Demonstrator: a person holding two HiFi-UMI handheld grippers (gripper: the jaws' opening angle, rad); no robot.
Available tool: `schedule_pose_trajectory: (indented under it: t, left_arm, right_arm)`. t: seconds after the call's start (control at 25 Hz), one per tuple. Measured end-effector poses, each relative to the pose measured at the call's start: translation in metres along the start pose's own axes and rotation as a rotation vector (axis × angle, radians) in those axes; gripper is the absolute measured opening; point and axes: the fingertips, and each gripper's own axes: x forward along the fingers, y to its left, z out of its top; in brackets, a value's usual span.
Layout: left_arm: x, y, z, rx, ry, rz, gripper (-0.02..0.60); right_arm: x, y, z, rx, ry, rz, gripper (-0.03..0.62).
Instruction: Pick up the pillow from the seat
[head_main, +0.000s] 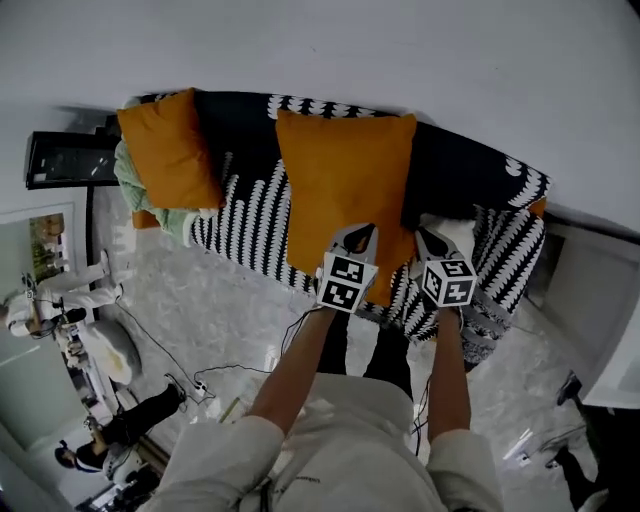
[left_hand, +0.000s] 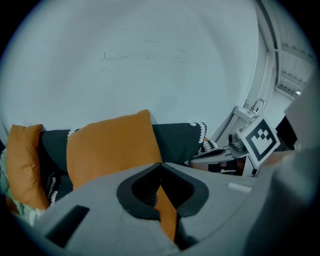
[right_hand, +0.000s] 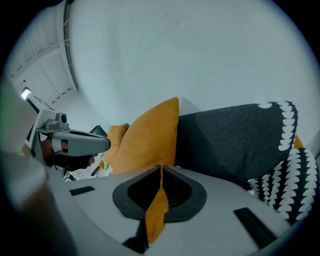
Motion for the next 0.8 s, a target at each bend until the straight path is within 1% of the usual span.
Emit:
schedule_pose_trajectory:
  t: [0.08, 0.2, 0.32, 0.36, 0.44, 0.48, 0.56, 0.6, 0.68, 0.72, 0.8]
  left_arm:
    - [0.010, 0.000, -0.005, -0.015, 0.017, 0.010, 0.009]
    - [0.017, 0.003, -0.013, -0.041, 0.032, 0.030, 0.009]
    - [0.026, 0.002, -0.028, -0.020, 0.051, 0.030, 0.009]
    - [0.030, 0.002, -0.033, -0.006, 0.060, 0.026, 0.009]
    - [0.037, 0.003, -0.042, 0.007, 0.077, 0.025, 0.009]
    - [0.039, 0.005, -0.044, 0.007, 0.080, 0.030, 0.009]
    - [0.042, 0.009, -0.046, 0.008, 0.086, 0.043, 0.009]
    - [0.044, 0.011, -0.049, 0.008, 0.093, 0.047, 0.009]
    - [0.051, 0.015, -0.058, 0.006, 0.111, 0.044, 0.009]
    - [0.055, 0.017, -0.060, 0.007, 0.115, 0.041, 0.009]
    - [0.061, 0.022, -0.062, 0.003, 0.111, 0.036, 0.009]
  right_arm:
    - [0.008, -0.005, -0.004, -0.004, 0.021, 0.031, 0.008]
    - [0.023, -0.008, -0.008, 0.020, 0.038, 0.080, 0.009]
    - [0.040, -0.008, -0.013, 0.051, 0.040, 0.130, 0.017]
    - [0.046, -0.009, -0.015, 0.061, 0.038, 0.145, 0.039]
    - [0.059, -0.009, -0.017, 0.095, 0.034, 0.187, 0.121]
    - [0.064, -0.009, -0.017, 0.116, 0.032, 0.216, 0.168]
    - [0.071, -0.003, -0.017, 0.155, 0.023, 0.287, 0.226]
    - [0.074, 0.001, -0.018, 0.177, 0.019, 0.331, 0.250]
    - [0.078, 0.008, -0.022, 0.222, 0.011, 0.416, 0.274]
    - [0.080, 0.010, -0.022, 0.238, 0.007, 0.447, 0.284]
    - [0.086, 0.013, -0.019, 0.256, -0.008, 0.483, 0.332]
